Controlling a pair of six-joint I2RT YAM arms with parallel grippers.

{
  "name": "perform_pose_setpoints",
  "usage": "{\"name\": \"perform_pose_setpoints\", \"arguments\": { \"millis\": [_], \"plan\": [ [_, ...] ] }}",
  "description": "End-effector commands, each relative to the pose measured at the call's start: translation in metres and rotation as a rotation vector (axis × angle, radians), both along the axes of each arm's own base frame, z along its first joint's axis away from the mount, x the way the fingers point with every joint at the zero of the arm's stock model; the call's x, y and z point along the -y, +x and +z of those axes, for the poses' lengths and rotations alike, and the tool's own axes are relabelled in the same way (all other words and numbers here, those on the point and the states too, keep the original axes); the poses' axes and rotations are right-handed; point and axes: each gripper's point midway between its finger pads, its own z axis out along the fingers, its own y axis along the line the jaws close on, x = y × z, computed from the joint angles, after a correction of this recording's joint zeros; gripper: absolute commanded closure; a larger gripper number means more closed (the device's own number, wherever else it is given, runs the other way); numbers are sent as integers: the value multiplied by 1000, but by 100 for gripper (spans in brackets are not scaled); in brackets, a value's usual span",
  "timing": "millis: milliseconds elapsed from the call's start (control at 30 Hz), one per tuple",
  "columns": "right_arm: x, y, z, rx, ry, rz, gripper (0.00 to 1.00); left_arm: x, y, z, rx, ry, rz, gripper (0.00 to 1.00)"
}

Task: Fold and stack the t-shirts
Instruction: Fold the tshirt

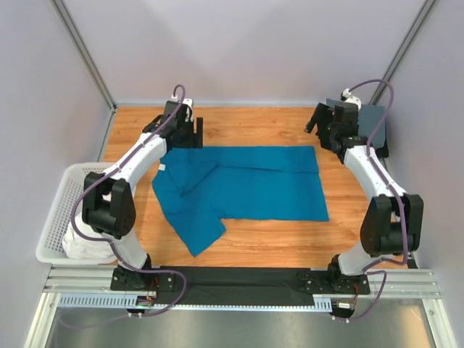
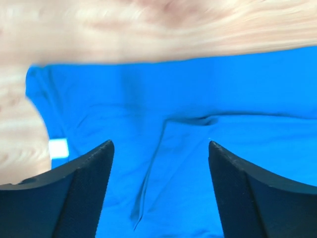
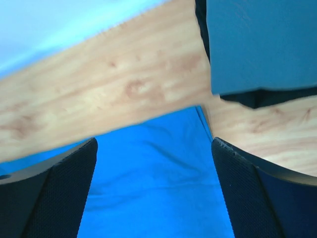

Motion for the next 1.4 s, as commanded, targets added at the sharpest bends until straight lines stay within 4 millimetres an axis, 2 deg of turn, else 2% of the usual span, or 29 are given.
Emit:
{"name": "perform_pose_setpoints", "arguments": {
  "millis": [0, 67, 100, 167, 200, 300, 367, 567, 867, 933, 1000, 1033, 1067, 1100, 1133, 1200, 1267, 1367],
  "plan": [
    [4, 10, 50, 127, 40, -31, 1, 13, 19, 6, 90, -5, -104, 16],
    [-1, 8, 41, 42, 49, -9, 1, 20, 24, 2, 72, -32, -115, 16],
    [-3, 8, 37, 32, 59, 0, 0, 32, 26, -5, 52, -65, -146, 16],
    [-15, 9, 37, 53, 93, 56, 0, 40, 28, -12, 42, -72, -161, 16],
    [-17, 6, 30, 43, 113, 59, 0, 43, 29, -21, 33, -52, -161, 16],
    [-29, 4, 26, 44, 155, 111, 0, 49, 30, -40, -6, -46, -153, 16],
    [-35, 2, 16, 6, 175, 130, 0, 50, 32, -47, -20, -60, -138, 16],
    [-31, -11, -2, -65, 172, 107, 0, 63, 16, -74, -86, -172, -113, 18],
    [-38, -12, -19, -101, 184, 145, 0, 61, 10, -89, -101, -210, -45, 20],
    [-41, -9, -30, -124, 189, 155, 0, 62, 11, -88, -93, -221, -40, 20],
    [-49, -2, -32, -129, 181, 186, 3, 63, 9, -89, -96, -235, -32, 21],
    [-56, -2, -49, -183, 176, 194, 4, 64, 9, -89, -93, -240, -32, 22],
    [-60, -1, -54, -206, 174, 204, 4, 65, 8, -90, -96, -245, -33, 22],
    [-66, 8, -48, -197, 170, 218, 6, 65, 8, -89, -92, -251, -34, 22],
    [-71, 10, -62, -234, 166, 231, 9, 66, 8, -88, -87, -256, -33, 22],
    [-86, 16, -60, -232, 161, 262, 11, 66, 7, -88, -88, -261, -39, 24],
    [-96, 19, -67, -242, 161, 279, 11, 67, 4, -85, -78, -267, -47, 26],
    [-101, 24, -71, -244, 181, 278, 11, 69, 1, -79, -51, -284, -74, 28]
  ]
}}
